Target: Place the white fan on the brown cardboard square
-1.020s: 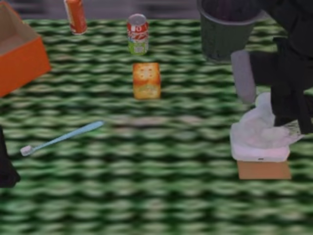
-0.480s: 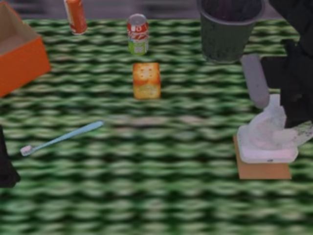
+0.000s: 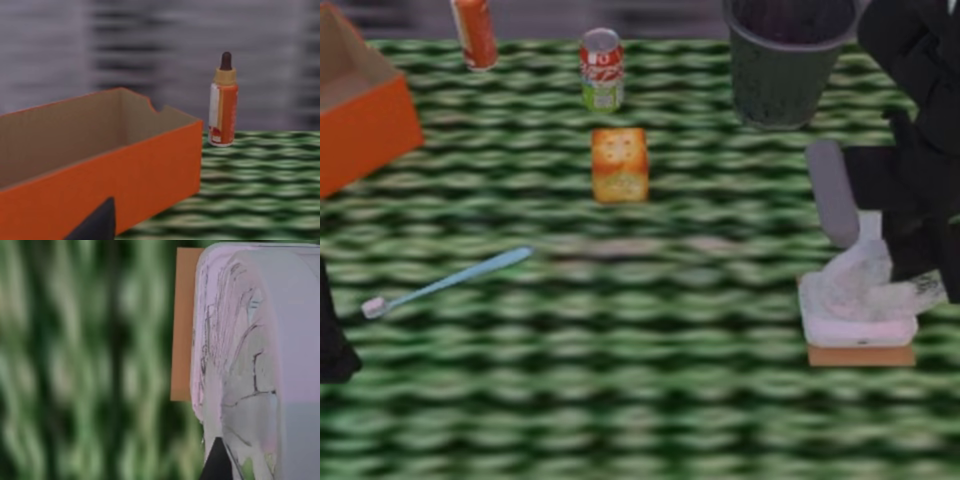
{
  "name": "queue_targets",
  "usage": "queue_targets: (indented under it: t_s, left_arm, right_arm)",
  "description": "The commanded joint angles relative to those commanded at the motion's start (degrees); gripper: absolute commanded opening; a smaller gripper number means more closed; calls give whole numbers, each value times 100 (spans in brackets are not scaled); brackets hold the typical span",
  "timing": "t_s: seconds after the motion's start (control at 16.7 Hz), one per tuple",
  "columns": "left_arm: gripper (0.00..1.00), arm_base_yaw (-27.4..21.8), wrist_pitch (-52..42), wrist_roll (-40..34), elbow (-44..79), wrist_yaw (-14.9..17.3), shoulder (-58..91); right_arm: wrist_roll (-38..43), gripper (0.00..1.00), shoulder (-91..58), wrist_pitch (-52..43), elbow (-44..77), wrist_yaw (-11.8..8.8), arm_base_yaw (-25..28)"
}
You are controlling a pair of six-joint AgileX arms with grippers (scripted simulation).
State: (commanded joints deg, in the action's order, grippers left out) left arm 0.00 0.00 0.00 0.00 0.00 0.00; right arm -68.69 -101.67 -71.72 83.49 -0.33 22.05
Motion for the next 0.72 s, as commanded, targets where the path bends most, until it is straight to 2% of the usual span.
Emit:
queue_targets:
  t_s: [0.12,0.72]
  left_arm:
    - [100,0,0,0,0,0,0]
    - [100,0,0,0,0,0,0]
  right_arm:
    - [0,0,0,0,0,0,0]
    - [0,75,0,0,0,0,0]
